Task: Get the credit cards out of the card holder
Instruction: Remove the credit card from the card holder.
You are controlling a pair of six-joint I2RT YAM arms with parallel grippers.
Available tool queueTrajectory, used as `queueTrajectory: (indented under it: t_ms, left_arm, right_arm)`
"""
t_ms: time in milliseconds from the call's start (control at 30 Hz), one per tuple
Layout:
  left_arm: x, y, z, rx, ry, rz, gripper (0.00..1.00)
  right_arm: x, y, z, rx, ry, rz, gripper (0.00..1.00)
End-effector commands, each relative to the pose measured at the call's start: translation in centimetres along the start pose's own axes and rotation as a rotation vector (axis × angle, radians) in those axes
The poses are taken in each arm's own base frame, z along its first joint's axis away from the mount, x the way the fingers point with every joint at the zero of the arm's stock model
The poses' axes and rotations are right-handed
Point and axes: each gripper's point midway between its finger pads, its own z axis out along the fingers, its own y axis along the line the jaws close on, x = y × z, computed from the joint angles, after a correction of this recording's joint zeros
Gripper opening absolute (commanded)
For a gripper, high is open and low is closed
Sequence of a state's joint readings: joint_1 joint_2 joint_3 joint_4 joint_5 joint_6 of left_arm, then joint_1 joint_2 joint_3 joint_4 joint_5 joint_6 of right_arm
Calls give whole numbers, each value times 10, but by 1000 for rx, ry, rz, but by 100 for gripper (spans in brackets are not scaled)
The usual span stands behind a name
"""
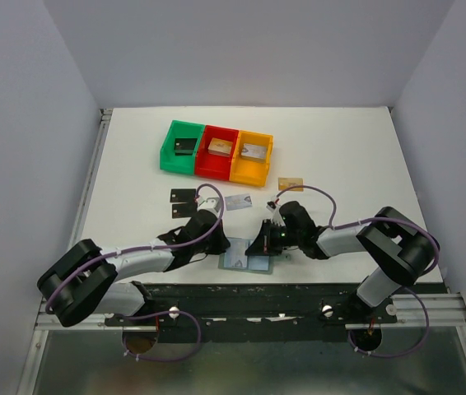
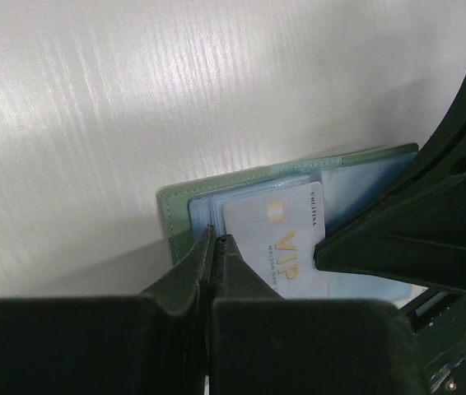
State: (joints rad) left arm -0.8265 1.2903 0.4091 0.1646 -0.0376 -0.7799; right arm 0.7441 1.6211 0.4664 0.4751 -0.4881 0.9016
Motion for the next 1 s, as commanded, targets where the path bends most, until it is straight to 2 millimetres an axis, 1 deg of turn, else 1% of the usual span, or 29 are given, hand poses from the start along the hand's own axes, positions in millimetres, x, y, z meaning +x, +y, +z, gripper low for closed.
queueTrajectory:
  t_ms: [0, 33, 133, 300, 333, 367, 400, 467, 500, 567, 767, 967]
  left_arm:
    - [13, 23, -6, -88, 30, 0, 0]
    - [13, 23, -7, -91, 26, 0, 0]
    - [10, 25, -10, -101, 13, 6, 8]
    - [11, 27, -9, -107, 21, 14, 7]
    - [13, 27, -8, -107, 27, 15, 5]
    - [14, 27, -7, -107, 31, 16, 3]
    - [15, 28, -6, -109, 36, 14, 1]
    - [18, 28, -4, -106, 44, 12, 0]
    - [18, 28, -4, -105, 45, 12, 0]
    - [17, 28, -3, -104, 44, 12, 0]
    - [20, 29, -2, -110, 53, 12, 0]
    - [22, 31, 0, -116, 62, 11, 0]
  right_arm:
    - [-3, -3, -1, -9, -20, -13, 1]
    - [-2, -3, -2, -10, -19, -18, 0]
    - [-3, -6, -3, -1, -20, -16, 0]
    - [-3, -6, -2, 1, -14, -17, 0]
    - [-3, -5, -2, -1, -14, -15, 3]
    - [-4, -5, -2, -1, -17, -11, 8]
    - [-5, -4, -2, -1, -17, -4, 15]
    - [-6, -2, -2, -9, -16, -1, 25]
    - [-6, -1, -1, -12, -14, -2, 29]
    - [-7, 1, -1, -18, -15, 0, 32]
    - [-11, 8, -1, -47, -23, 4, 32]
    - [-14, 19, -2, -144, -33, 16, 32]
